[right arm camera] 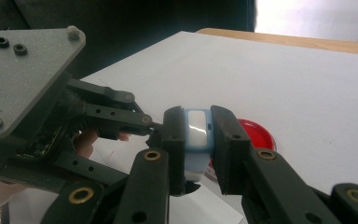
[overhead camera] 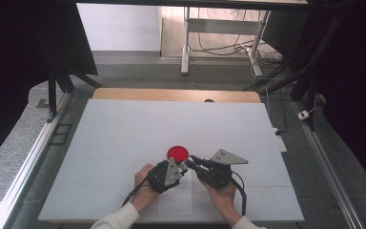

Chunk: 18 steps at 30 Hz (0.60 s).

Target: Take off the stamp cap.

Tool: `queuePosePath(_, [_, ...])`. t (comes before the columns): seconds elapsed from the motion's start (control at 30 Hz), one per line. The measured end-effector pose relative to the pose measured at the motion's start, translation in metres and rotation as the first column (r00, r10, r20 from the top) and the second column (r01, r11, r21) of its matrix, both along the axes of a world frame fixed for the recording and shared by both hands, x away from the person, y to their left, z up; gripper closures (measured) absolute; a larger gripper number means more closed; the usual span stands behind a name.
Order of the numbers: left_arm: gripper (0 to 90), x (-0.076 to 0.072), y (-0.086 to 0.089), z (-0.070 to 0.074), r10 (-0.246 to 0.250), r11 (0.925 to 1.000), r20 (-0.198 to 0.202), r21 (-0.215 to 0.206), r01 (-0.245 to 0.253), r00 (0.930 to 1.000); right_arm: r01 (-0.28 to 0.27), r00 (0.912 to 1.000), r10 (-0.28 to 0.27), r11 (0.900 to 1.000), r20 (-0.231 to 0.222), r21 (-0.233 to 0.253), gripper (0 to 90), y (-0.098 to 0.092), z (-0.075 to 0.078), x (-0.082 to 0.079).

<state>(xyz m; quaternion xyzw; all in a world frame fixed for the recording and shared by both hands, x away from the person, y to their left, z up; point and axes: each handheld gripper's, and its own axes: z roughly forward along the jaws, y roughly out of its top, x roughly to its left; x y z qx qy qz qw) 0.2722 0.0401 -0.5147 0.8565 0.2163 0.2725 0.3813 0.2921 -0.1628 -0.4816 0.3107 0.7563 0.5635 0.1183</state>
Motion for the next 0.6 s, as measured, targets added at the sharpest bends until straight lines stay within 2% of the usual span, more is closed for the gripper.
queuePosePath(0.1, [66.4, 0.001, 0.002, 0.0, -0.002, 0.9997, -0.018, -0.025, 0.001, 0.9998, 0.002, 1.0, -0.002, 1.0, 0.001, 0.004, 75.2, 0.0, 0.0, 0.0])
queuePosePath(0.3, [66.3, 0.005, 0.006, -0.001, -0.004, 0.9953, -0.083, -0.097, -0.004, 0.9965, 0.012, 0.9999, -0.012, 1.0, 0.008, 0.007, 75.3, 0.0, 0.0, -0.002])
queuePosePath(0.37, [66.5, 0.006, 0.006, -0.003, 0.017, 0.9984, -0.079, -0.053, -0.021, 0.9967, 0.015, 0.9998, -0.015, 1.0, 0.015, 0.01, 75.4, 0.0, 0.001, -0.002])
queuePosePath(0.43, [66.5, 0.01, 0.011, -0.006, 0.038, 0.9968, -0.098, -0.066, -0.045, 0.9944, 0.036, 0.998, -0.036, 0.999, 0.051, 0.004, 75.4, -0.004, 0.005, -0.003])
queuePosePath(0.53, [66.5, 0.008, 0.012, -0.003, 0.029, 0.998, -0.062, -0.054, -0.033, 0.9977, 0.05, 0.9978, -0.052, 0.998, 0.042, 0.04, 75.4, -0.013, 0.011, 0.0])
queuePosePath(0.6, [66.5, 0.006, 0.009, -0.002, 0.017, 0.9985, -0.052, -0.051, -0.02, 0.9985, 0.053, 0.9978, -0.054, 0.998, 0.039, 0.045, 75.4, -0.016, 0.012, 0.002])
